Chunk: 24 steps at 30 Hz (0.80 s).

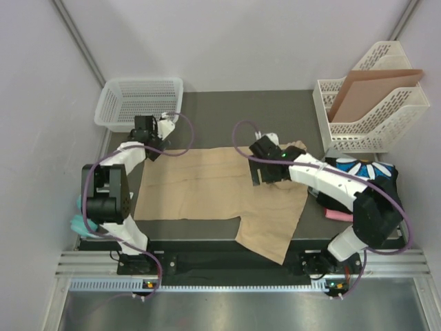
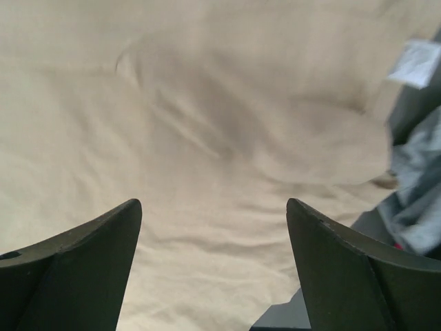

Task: Fold and stack the t-shirts
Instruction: Fold the flattened tshirt in 1/3 of the way

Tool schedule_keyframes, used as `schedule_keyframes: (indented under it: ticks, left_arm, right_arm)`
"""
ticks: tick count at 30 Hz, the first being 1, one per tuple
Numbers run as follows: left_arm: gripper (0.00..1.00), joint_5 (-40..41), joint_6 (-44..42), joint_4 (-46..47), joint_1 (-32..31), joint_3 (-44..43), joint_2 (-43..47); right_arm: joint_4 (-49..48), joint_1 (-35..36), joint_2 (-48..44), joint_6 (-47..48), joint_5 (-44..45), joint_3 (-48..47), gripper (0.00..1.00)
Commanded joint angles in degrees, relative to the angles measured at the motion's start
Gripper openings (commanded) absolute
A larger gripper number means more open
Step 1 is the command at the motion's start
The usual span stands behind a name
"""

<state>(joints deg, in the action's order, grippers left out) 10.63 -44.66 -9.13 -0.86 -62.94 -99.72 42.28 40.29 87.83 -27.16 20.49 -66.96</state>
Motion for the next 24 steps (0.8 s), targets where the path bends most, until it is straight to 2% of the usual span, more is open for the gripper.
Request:
schedule_keyframes:
  ticks: [1,7,11,15,24]
  left_arm:
    - [0.86,-3.6,1.8,-3.5,-1.2,2.8,8.7]
    - [0.86,-5.4,2.7,-4.3,-3.7,9.5,14.6]
    - [0.86,-4.7,3.7,-3.3,-4.0,10.5,12.2]
    - [0.86,-4.0,4.3,-2.7,-4.0,10.1,9.3]
    - [0.85,-1.2,3.1,0.3,-4.0,12.0,5.2]
  right_arm:
    - [-6.2,2.9,-0.5,-0.7,-1.2,3.7,0.83]
    - [-7.8,3.3,3.6,-0.3,-1.8,4.5,0.7]
    - [-8.3,3.3,6.3,-0.2,-2.4,2.3,0.53]
    - [-8.5,3.3,9.6,-0.4,-3.6,1.0,0.46]
    - [-9.8,3.2,11.2,-0.4,-3.9,2.2,0.43]
